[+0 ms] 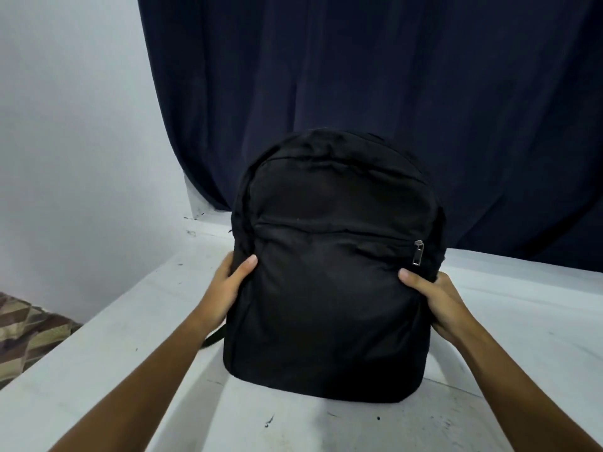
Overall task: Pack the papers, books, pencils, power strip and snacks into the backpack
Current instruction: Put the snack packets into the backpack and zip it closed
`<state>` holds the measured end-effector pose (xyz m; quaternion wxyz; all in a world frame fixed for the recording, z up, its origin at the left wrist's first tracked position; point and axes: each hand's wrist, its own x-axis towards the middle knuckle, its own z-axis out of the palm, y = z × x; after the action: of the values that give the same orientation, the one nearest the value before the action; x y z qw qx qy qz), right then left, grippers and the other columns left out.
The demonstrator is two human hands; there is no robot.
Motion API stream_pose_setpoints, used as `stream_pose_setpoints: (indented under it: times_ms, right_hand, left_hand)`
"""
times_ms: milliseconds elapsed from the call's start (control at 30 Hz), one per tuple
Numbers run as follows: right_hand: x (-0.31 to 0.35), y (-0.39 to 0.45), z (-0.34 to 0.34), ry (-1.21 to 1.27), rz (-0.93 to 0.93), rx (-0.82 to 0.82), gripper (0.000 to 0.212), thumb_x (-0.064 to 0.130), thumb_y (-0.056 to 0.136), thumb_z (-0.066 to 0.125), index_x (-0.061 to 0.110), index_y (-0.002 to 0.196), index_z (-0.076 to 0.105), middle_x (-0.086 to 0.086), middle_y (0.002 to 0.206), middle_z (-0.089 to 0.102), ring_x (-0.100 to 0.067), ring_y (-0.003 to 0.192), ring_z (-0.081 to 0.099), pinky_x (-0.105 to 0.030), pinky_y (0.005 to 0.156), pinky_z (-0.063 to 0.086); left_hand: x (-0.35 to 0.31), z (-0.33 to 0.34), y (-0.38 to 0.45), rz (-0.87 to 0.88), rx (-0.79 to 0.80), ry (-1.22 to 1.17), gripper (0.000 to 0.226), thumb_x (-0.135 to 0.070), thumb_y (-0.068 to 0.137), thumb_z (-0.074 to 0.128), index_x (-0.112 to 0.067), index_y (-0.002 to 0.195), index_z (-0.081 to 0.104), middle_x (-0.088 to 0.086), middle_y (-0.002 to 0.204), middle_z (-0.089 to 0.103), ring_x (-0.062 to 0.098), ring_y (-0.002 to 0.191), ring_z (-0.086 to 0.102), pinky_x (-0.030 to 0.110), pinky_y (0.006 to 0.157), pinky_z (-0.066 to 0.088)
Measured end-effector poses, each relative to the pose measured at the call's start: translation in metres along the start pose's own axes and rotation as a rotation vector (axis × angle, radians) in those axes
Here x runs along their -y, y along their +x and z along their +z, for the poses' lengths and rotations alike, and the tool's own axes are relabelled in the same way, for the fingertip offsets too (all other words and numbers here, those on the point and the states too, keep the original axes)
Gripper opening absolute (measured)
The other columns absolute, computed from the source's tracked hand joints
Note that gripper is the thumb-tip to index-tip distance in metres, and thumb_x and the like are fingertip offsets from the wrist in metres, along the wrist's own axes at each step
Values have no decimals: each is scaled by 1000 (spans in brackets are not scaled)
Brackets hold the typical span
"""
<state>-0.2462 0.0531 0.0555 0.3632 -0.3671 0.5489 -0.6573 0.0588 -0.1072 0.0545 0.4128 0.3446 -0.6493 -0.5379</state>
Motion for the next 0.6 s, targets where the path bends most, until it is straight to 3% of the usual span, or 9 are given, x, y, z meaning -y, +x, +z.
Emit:
stream_pose_setpoints:
  times_ms: [67, 167, 233, 267, 367, 433, 600]
  right_hand:
    - [-1, -9, -5, 48, 2, 46, 97, 56, 31, 93, 4, 109, 66, -7, 106, 73, -20, 98, 70, -23, 76, 56]
    - [-9, -27, -8, 123, 30, 79, 101, 56, 26, 94, 5, 107, 64, -7, 104, 74, -17, 93, 71, -21, 71, 56]
    - [-14, -33, -1, 70, -11, -55, 88, 59, 31, 91, 10, 100, 68, -1, 96, 76, -14, 88, 72, -19, 68, 56]
    - [-16, -33, 3, 30, -55, -157, 72, 57, 42, 88, 13, 96, 69, 4, 91, 76, -13, 86, 72, -19, 68, 56]
    - [-10, -31, 13, 7, -135, -410, 22, 32, 71, 80, 17, 85, 71, 10, 82, 75, -11, 85, 70, -24, 74, 54]
    - [-4, -26, 6, -5, -165, -524, 16, 29, 74, 81, 18, 81, 71, 12, 78, 75, -7, 80, 70, -24, 73, 52]
    - [21, -10, -32, 4, -224, -715, 24, 33, 73, 82, 13, 75, 69, 5, 77, 72, -6, 72, 66, -19, 66, 49]
  left_hand:
    - [2, 6, -3, -76, 70, -148, 45, -46, 86, 58, -24, 125, 58, -9, 119, 69, 11, 112, 64, 28, 95, 49]
    - [3, 12, 5, -126, 12, -244, 56, -53, 85, 57, -18, 128, 59, -1, 119, 69, 18, 110, 66, 36, 97, 48]
    - [1, 18, 10, -146, -48, -239, 58, -58, 83, 56, -17, 122, 63, -1, 113, 72, 18, 105, 68, 35, 91, 50]
    - [-1, 21, 13, -156, -68, -238, 58, -60, 83, 55, -16, 119, 65, -1, 110, 73, 17, 102, 69, 34, 88, 51]
    - [-7, 34, 23, -173, -81, -257, 60, -63, 86, 51, -15, 117, 67, 0, 108, 74, 18, 100, 69, 32, 83, 52]
    - [-14, 47, 31, -170, -58, -260, 57, -63, 88, 47, -16, 114, 68, -1, 106, 74, 17, 99, 70, 31, 81, 52]
    - [-40, 94, 67, -118, -2, -266, 59, -65, 86, 49, -14, 106, 72, 1, 106, 74, 18, 101, 69, 36, 92, 51]
